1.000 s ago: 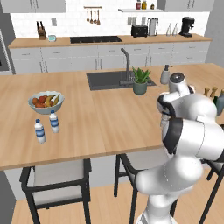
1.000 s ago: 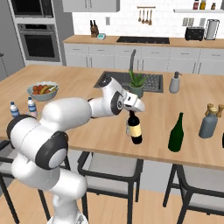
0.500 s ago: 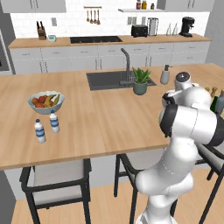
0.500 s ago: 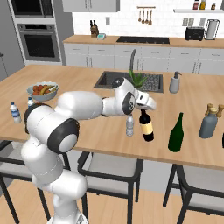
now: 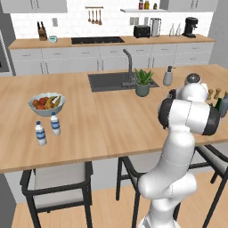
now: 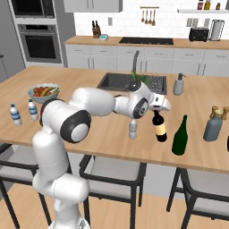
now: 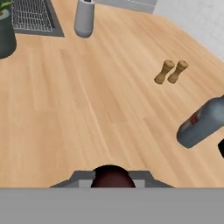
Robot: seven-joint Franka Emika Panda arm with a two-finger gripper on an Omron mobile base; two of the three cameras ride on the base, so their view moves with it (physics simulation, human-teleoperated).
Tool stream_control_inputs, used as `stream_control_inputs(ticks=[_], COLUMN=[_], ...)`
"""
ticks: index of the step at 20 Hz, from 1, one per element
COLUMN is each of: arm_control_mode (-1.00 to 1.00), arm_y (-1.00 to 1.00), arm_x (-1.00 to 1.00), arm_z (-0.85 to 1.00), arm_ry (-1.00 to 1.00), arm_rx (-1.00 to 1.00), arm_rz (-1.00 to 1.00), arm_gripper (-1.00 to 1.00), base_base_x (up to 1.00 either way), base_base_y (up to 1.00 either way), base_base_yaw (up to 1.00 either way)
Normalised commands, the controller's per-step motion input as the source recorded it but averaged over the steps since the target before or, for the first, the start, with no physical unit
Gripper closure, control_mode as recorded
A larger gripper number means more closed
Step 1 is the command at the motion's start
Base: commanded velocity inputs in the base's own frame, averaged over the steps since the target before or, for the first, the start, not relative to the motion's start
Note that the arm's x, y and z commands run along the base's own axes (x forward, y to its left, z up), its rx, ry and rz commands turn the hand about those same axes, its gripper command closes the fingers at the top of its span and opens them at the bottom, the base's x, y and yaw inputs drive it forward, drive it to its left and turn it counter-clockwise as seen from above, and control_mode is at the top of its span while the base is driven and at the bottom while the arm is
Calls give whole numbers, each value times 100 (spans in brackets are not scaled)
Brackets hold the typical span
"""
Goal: Move the plastic bottles in the middle to the plastics group, and the glass bottles in the middle to the glass group.
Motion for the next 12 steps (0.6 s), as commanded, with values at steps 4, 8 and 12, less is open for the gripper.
stream_control_inputs(ticks=[4, 8, 12], arm_control_mode=[-100, -100, -100], arm_y=[-43, -48, -46], arm_x=[36, 32, 28], arm_z=[0, -1, -4], arm_ry=[7, 8, 7], arm_rx=[0, 0, 3], arm_rz=[10, 12, 14], arm_gripper=[100, 100, 100], base_base_x=[0, 0, 0], base_base_y=[0, 0, 0], base_base_yaw=[0, 0, 0])
